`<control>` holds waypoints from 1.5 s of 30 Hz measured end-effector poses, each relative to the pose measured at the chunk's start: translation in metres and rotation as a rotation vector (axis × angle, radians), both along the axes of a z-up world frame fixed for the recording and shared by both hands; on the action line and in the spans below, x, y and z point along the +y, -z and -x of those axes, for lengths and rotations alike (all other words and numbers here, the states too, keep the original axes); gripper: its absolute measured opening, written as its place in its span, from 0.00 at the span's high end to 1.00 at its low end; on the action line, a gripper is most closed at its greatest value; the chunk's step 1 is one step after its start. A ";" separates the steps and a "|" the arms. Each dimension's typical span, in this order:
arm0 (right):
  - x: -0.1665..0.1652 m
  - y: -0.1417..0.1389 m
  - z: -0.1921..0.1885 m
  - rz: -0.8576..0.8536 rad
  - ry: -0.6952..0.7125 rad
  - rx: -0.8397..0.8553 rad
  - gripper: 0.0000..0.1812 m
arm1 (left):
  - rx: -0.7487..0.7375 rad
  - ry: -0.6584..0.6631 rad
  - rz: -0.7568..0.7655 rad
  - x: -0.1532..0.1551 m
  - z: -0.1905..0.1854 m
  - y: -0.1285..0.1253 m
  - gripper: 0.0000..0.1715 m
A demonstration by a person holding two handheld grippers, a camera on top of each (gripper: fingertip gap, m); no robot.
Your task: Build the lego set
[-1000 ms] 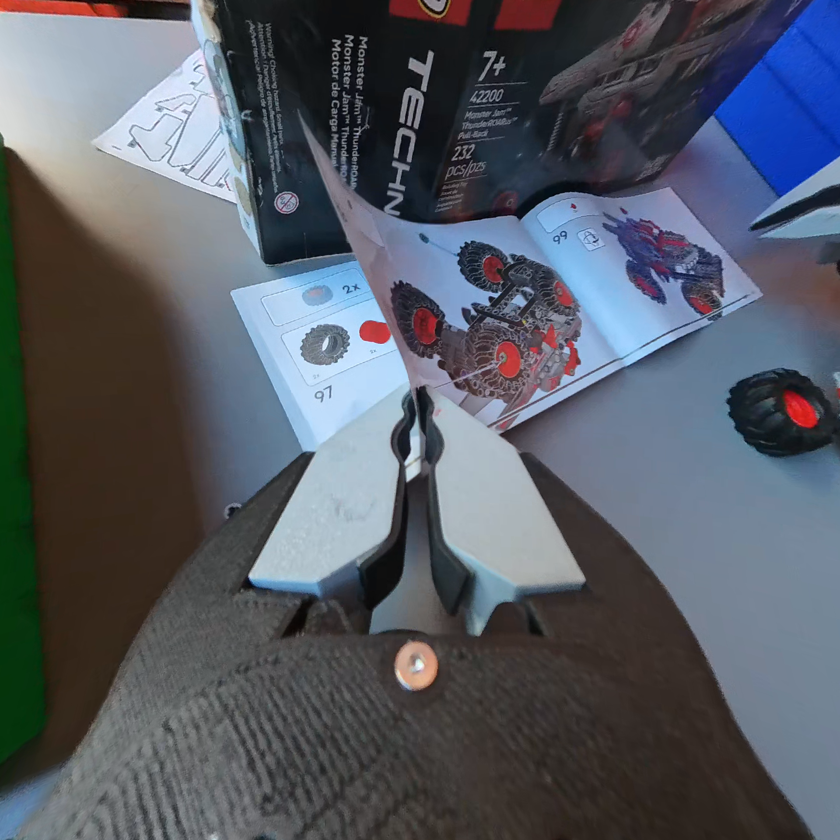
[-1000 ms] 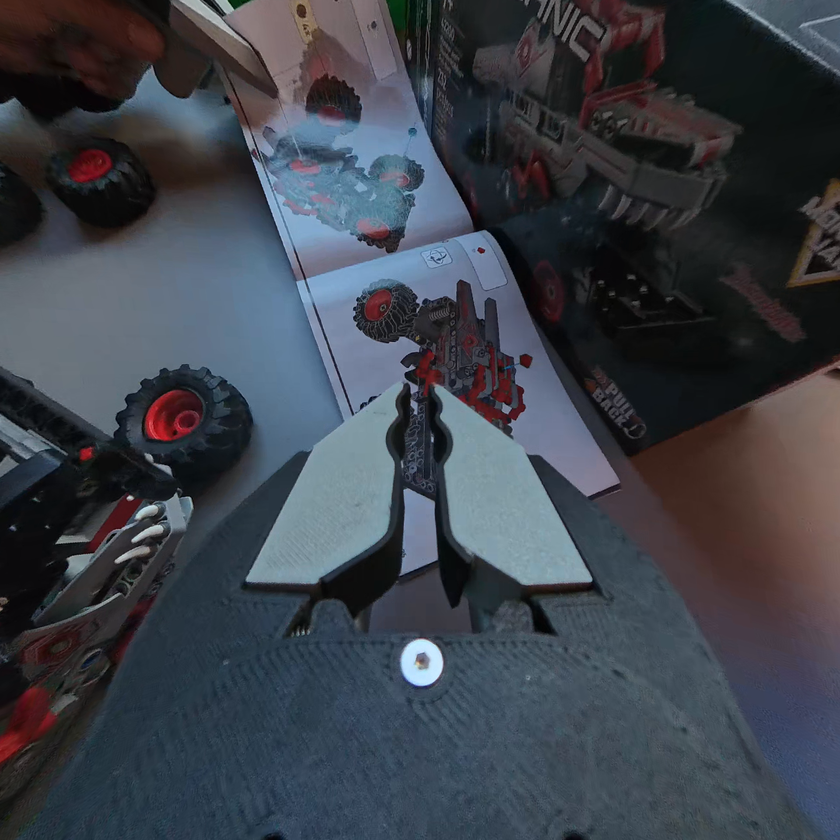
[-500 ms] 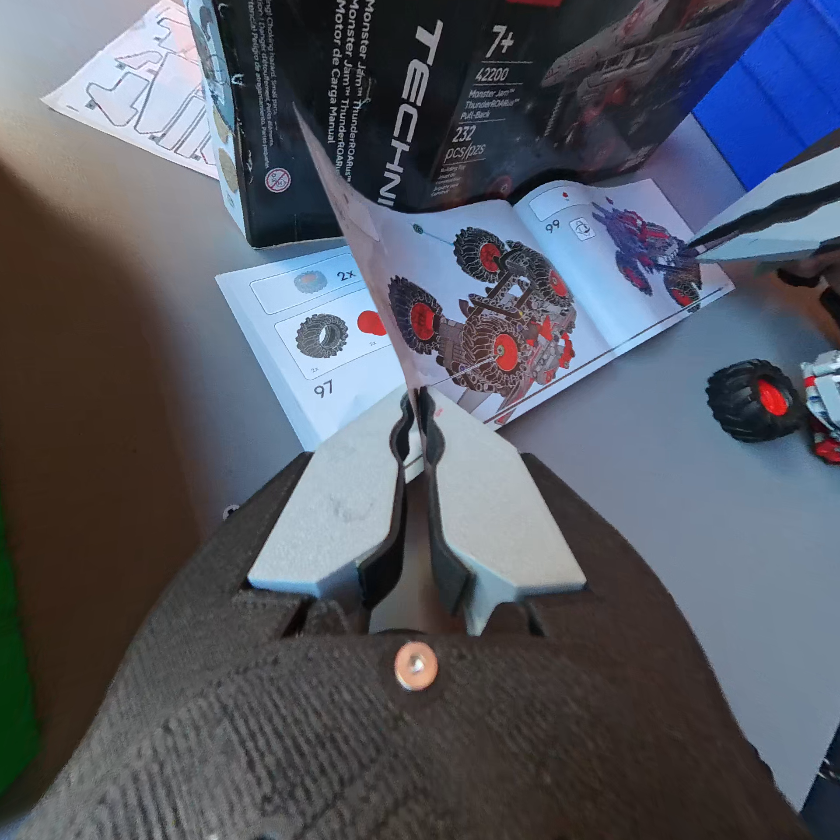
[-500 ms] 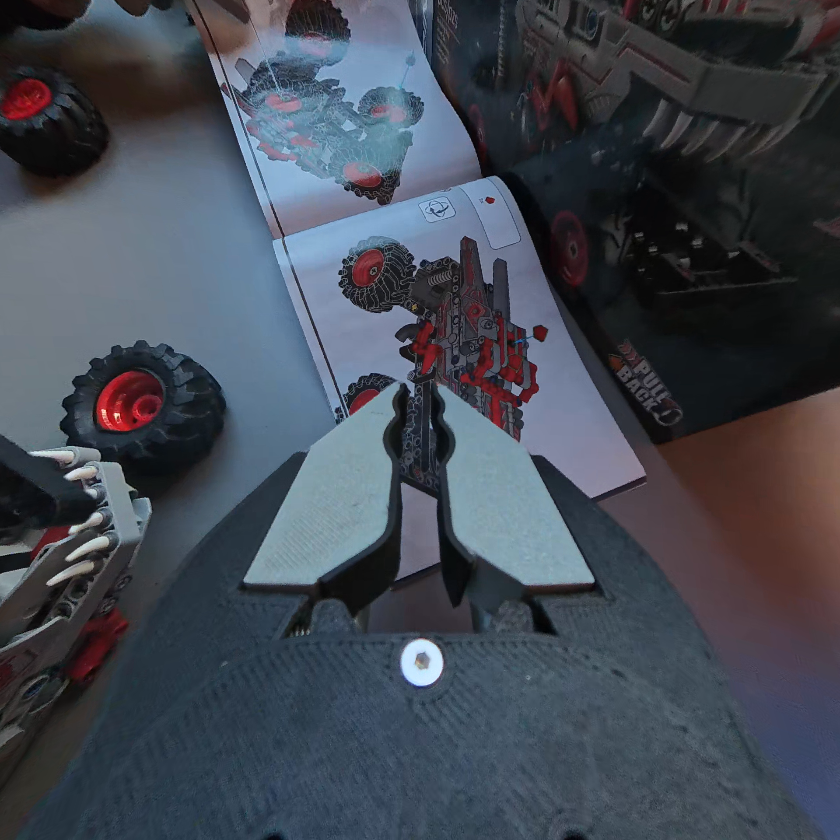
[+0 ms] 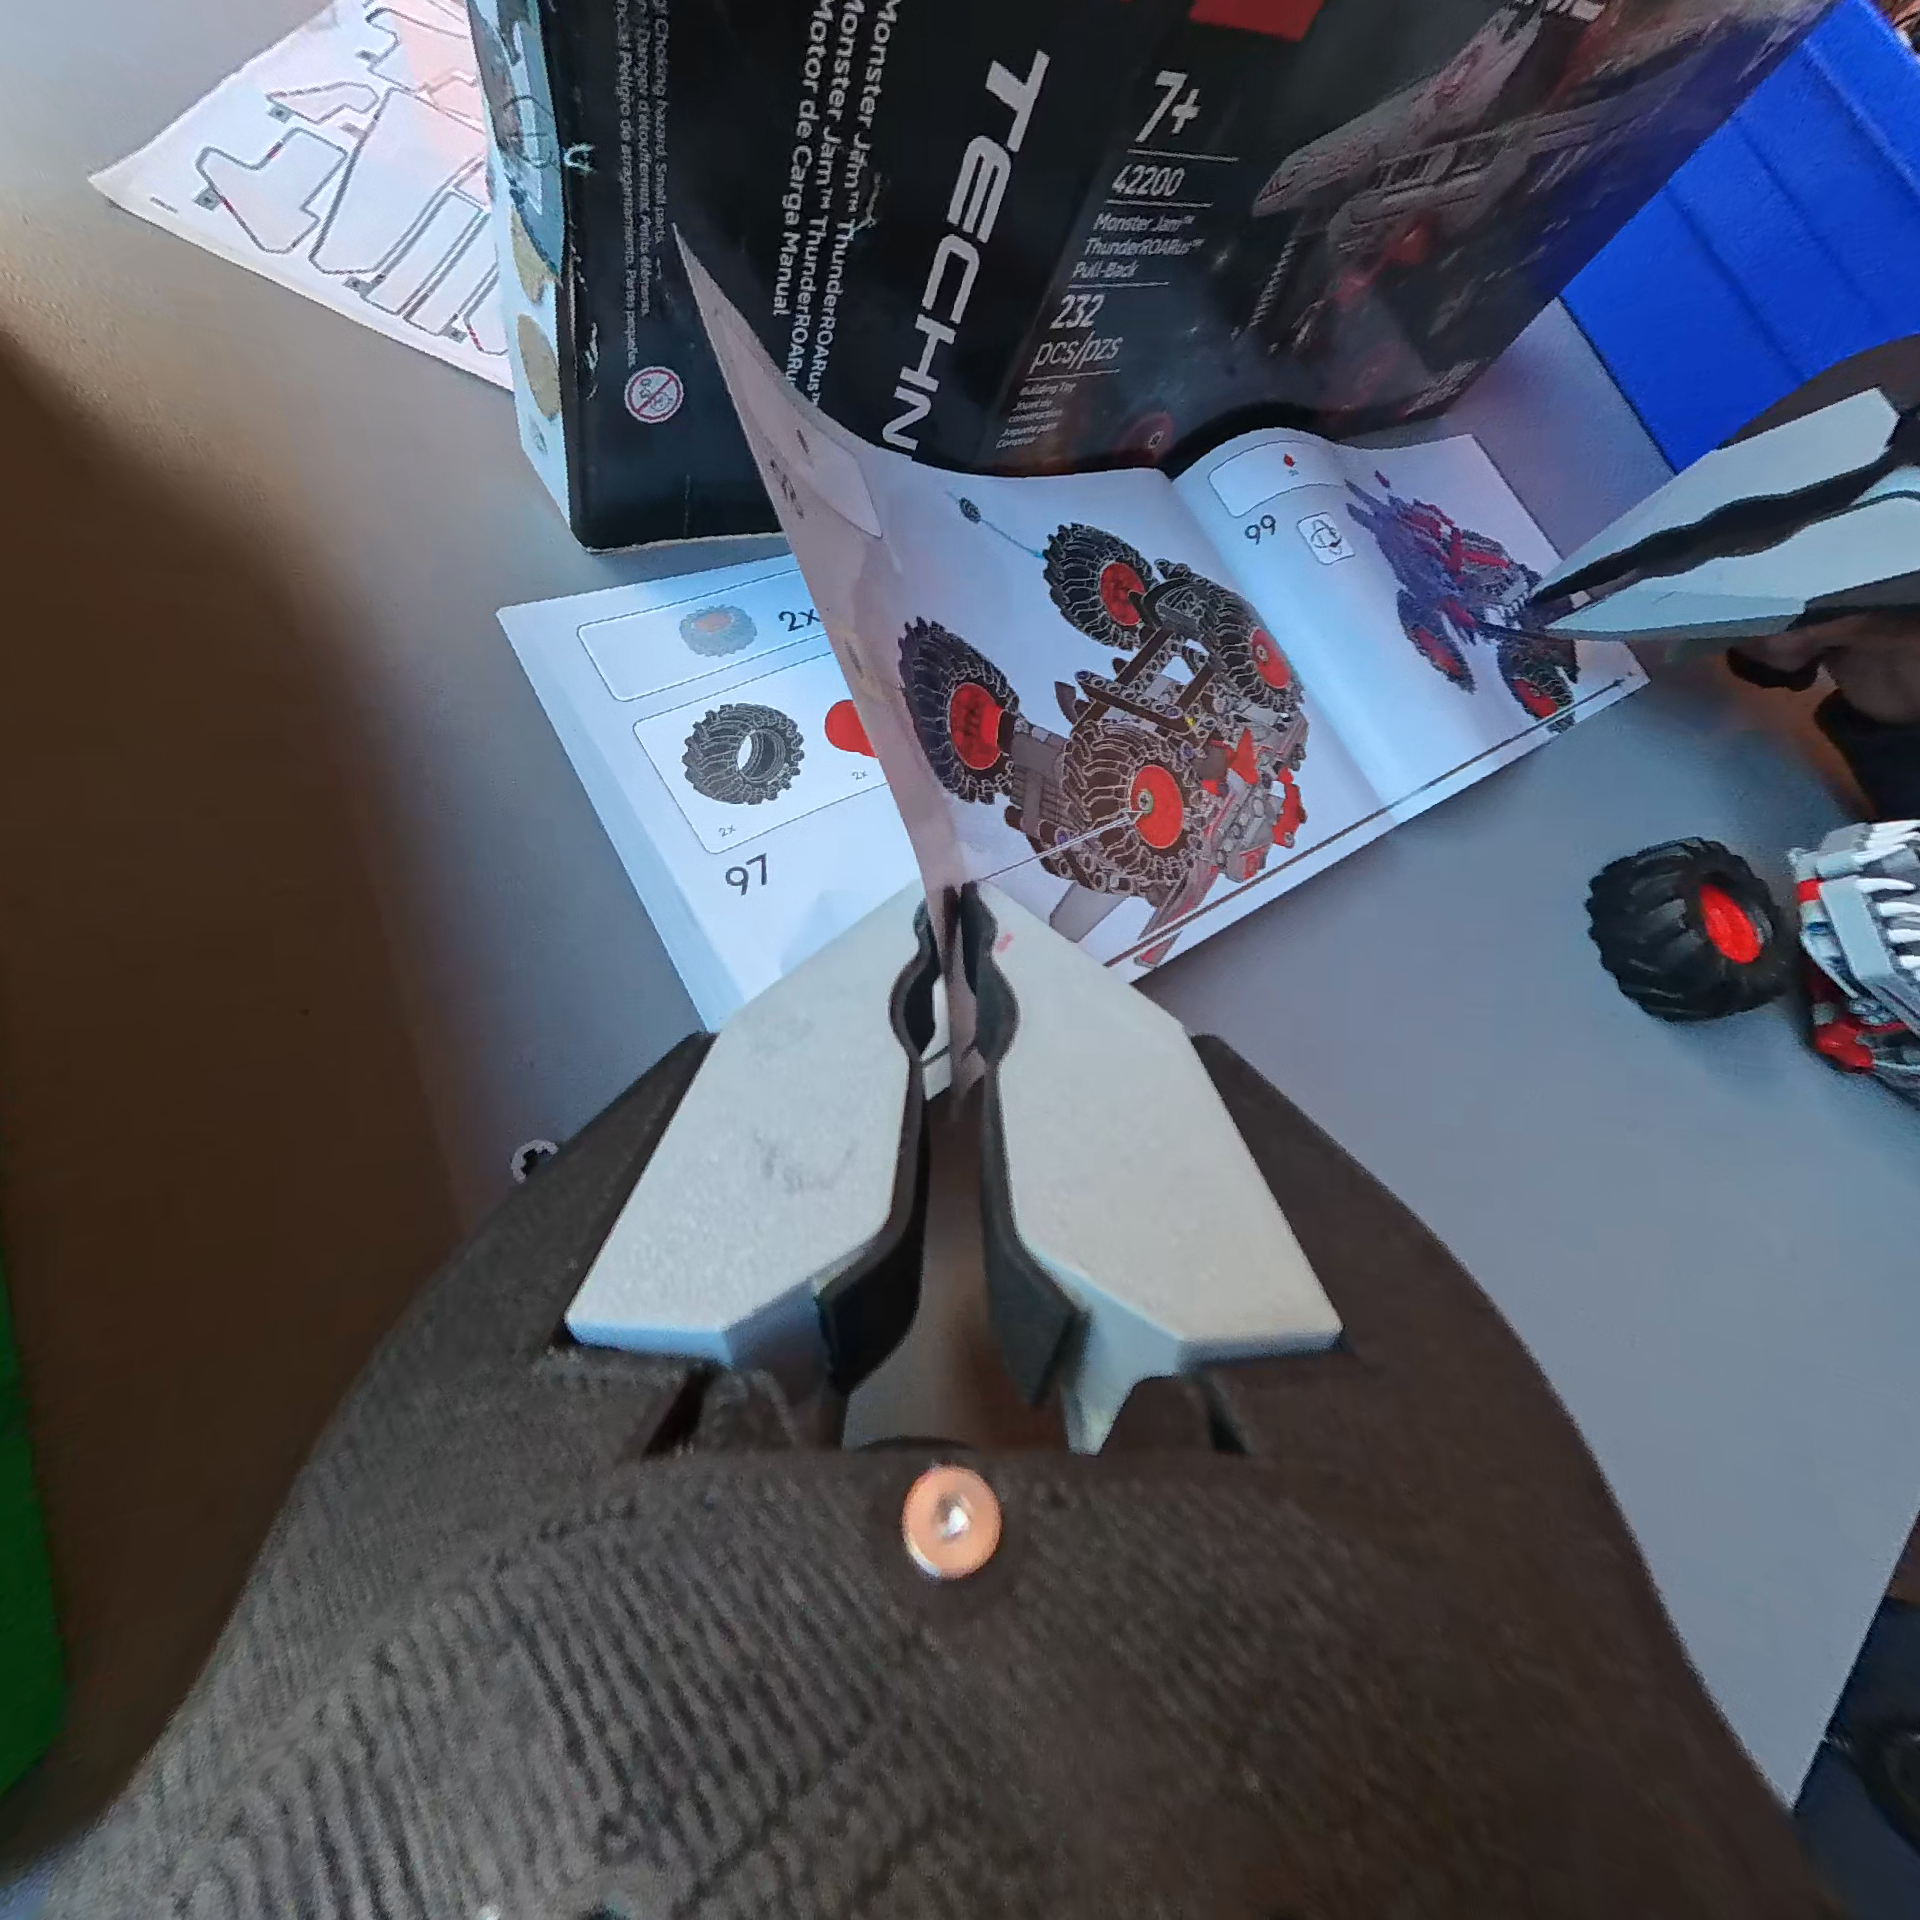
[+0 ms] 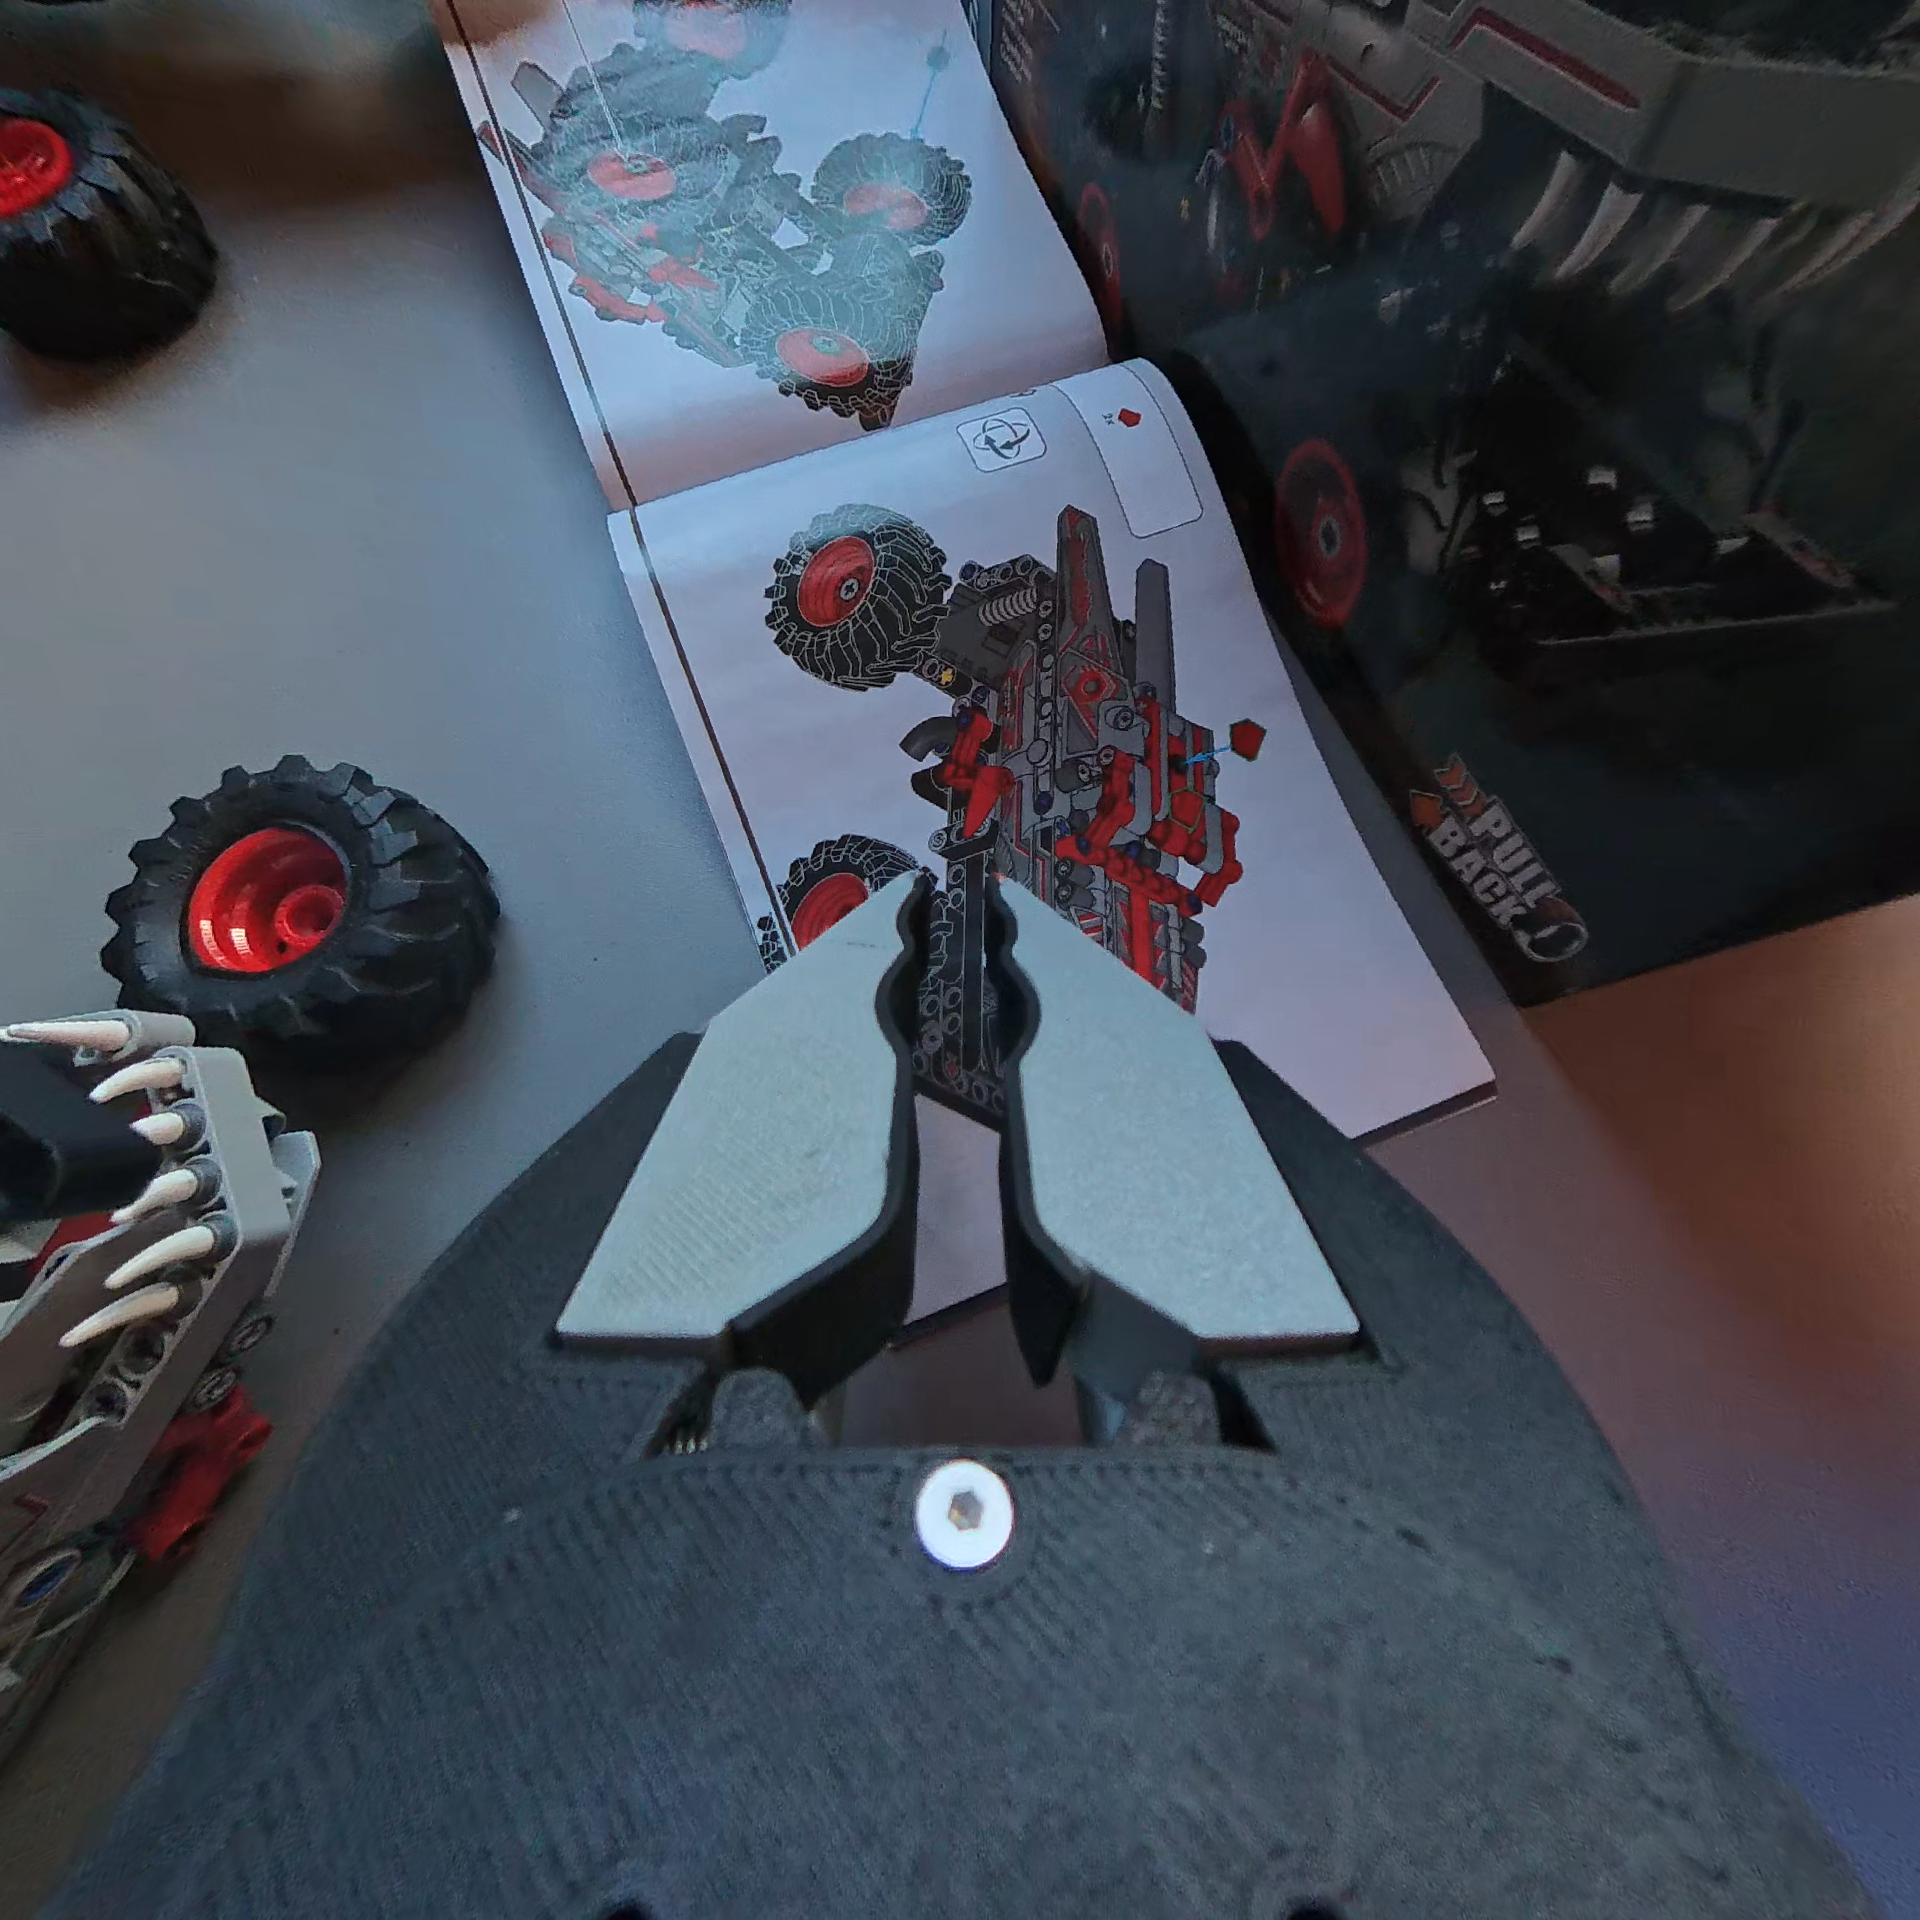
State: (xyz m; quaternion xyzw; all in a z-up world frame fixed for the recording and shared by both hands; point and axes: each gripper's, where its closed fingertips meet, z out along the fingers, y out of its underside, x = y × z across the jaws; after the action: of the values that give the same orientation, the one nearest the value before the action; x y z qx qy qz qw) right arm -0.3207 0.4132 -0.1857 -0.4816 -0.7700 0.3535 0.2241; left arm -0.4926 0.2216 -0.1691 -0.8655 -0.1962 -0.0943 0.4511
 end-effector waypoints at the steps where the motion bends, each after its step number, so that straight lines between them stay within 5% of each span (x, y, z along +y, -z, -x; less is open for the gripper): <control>1: 0.000 0.000 0.000 0.001 0.000 -0.002 0.97 | 0.002 0.001 0.002 0.000 0.000 0.000 1.00; 14: 0.002 0.004 -0.001 -0.006 0.001 -0.016 0.97 | 0.008 0.001 0.017 0.000 0.000 -0.001 0.99; 27: 0.003 0.003 -0.002 -0.016 0.004 -0.013 0.97 | 0.074 0.057 -0.011 0.013 -0.011 -0.031 1.00; 31: 0.006 -0.001 -0.003 -0.023 0.014 0.001 0.97 | 0.048 0.030 0.018 0.006 -0.003 -0.029 0.90; 45: -0.002 -0.041 -0.041 0.086 0.063 0.079 0.84 | 0.264 0.024 -0.085 -0.051 -0.007 -0.102 0.79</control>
State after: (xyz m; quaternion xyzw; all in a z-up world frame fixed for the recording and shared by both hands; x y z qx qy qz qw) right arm -0.2802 0.4107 -0.1448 -0.5006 -0.7292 0.3976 0.2443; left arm -0.4856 0.1711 -0.0670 -0.8528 -0.1204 0.0070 0.5080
